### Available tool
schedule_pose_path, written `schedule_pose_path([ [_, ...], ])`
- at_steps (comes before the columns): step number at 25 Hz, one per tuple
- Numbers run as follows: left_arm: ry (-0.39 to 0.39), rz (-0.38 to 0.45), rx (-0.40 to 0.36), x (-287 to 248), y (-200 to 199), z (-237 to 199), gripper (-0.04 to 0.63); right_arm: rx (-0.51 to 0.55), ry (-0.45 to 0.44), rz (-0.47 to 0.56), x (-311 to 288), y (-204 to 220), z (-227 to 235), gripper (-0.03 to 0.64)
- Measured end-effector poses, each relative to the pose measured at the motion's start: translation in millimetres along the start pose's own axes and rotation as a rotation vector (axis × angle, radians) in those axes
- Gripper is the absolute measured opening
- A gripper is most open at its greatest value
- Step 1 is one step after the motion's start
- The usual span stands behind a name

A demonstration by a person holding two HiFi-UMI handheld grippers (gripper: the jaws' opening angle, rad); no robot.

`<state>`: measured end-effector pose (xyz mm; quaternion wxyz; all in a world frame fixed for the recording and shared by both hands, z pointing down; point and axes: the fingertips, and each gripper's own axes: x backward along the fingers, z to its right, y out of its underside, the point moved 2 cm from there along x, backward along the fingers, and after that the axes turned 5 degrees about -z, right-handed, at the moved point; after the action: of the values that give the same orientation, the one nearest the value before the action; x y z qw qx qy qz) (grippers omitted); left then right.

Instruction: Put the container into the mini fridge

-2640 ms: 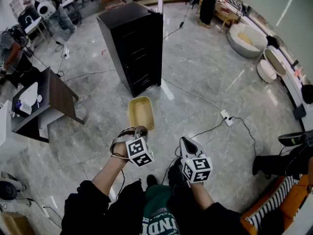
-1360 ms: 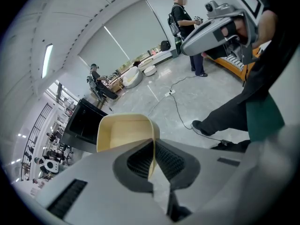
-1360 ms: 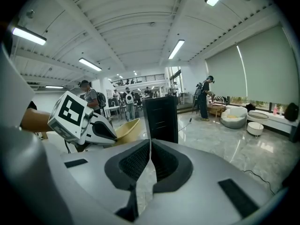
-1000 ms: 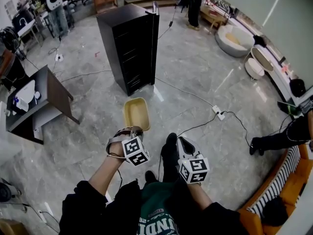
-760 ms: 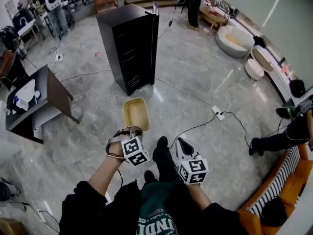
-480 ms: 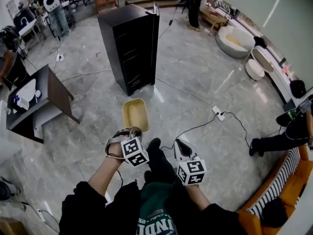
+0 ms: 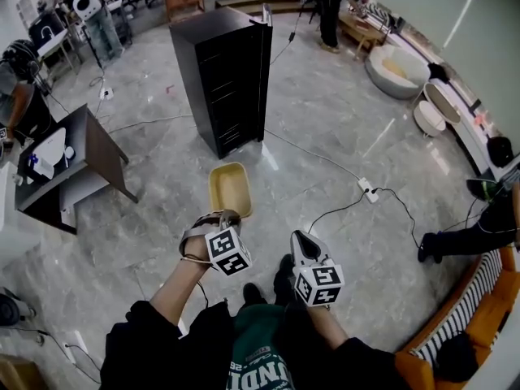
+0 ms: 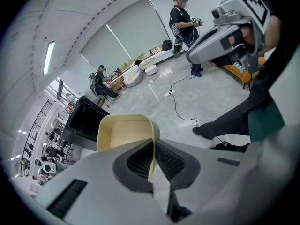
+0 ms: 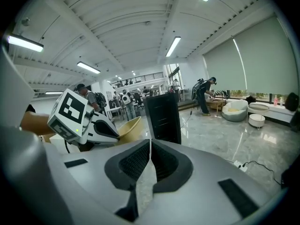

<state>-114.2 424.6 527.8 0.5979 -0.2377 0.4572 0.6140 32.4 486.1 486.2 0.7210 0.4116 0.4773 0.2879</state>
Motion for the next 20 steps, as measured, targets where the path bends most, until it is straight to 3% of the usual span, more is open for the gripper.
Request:
schedule_pose_path([
  [13, 0.033, -0.012, -0.009, -19, -1, -6, 0.02, -0.006, 0.021, -0.006, -16, -3, 11, 0.035],
  [20, 0.055, -0.015, -0.017, -48, -16, -34, 0.02, -0.011, 0.018, -0.016, -51, -22, 34, 0.035],
])
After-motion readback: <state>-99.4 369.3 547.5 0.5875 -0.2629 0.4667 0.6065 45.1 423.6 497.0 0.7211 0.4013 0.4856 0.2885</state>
